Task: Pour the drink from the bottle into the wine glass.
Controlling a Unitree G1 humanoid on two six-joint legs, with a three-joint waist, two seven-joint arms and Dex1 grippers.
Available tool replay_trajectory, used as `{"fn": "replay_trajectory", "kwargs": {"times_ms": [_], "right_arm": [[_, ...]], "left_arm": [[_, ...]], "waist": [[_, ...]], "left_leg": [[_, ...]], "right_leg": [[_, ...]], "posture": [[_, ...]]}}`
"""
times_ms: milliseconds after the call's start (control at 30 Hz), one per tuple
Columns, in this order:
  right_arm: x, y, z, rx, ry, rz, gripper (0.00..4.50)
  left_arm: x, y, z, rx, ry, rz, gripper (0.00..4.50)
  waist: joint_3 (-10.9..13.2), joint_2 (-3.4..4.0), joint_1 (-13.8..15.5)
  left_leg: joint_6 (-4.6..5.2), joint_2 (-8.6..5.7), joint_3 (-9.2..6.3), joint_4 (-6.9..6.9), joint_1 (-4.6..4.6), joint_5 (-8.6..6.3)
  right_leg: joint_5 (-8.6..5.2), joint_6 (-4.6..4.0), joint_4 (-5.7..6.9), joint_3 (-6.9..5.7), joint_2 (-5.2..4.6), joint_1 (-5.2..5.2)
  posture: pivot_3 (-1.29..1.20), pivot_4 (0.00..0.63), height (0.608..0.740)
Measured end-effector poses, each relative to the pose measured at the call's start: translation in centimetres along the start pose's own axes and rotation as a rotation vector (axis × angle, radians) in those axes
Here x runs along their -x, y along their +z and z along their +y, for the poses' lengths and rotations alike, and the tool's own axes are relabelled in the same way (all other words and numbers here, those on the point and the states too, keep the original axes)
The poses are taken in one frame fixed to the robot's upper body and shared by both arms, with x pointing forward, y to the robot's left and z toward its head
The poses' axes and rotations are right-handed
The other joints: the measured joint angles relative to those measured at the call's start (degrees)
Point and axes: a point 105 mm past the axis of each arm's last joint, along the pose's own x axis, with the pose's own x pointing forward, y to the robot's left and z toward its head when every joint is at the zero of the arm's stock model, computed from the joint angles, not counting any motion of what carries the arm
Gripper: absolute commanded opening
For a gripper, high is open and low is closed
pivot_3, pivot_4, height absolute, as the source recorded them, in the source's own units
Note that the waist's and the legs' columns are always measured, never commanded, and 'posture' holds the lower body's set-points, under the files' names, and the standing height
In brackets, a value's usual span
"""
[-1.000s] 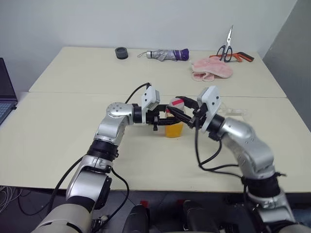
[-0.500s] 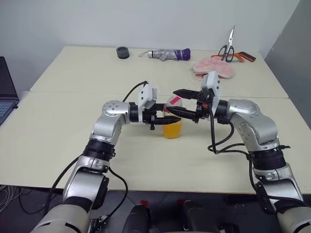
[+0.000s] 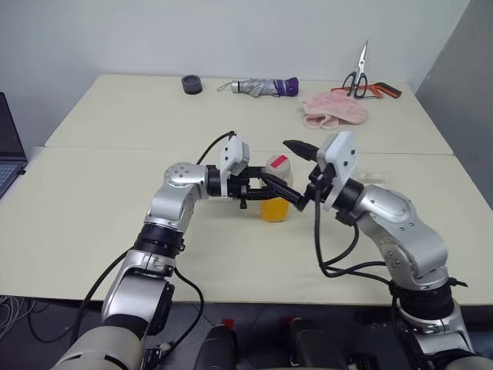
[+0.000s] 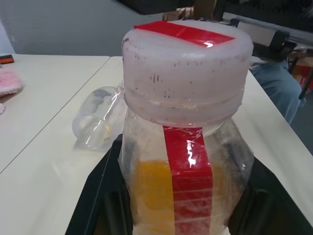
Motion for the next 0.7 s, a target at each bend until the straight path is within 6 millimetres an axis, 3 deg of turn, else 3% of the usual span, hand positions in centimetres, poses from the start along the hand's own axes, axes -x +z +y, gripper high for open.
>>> {"fn": "replay_trajectory", "kwargs": {"times_ms": [700], "right_arm": [[0.5, -0.9, -1.3, 0.052, -0.062, 0.028, 4.31]], "left_arm": [[-0.1, 0.1, 0.2, -0.003, 0.007, 0.001, 1.84]], "waist": [[0.0, 0.0, 0.09]], "left_leg": [[0.0, -0.03, 0.01, 0.0, -0.01, 0.0]], "right_leg": [[0.0, 0.0, -0.01, 0.0, -0.05, 0.0]], "posture": [[0.0, 0.15, 0.74]]}}
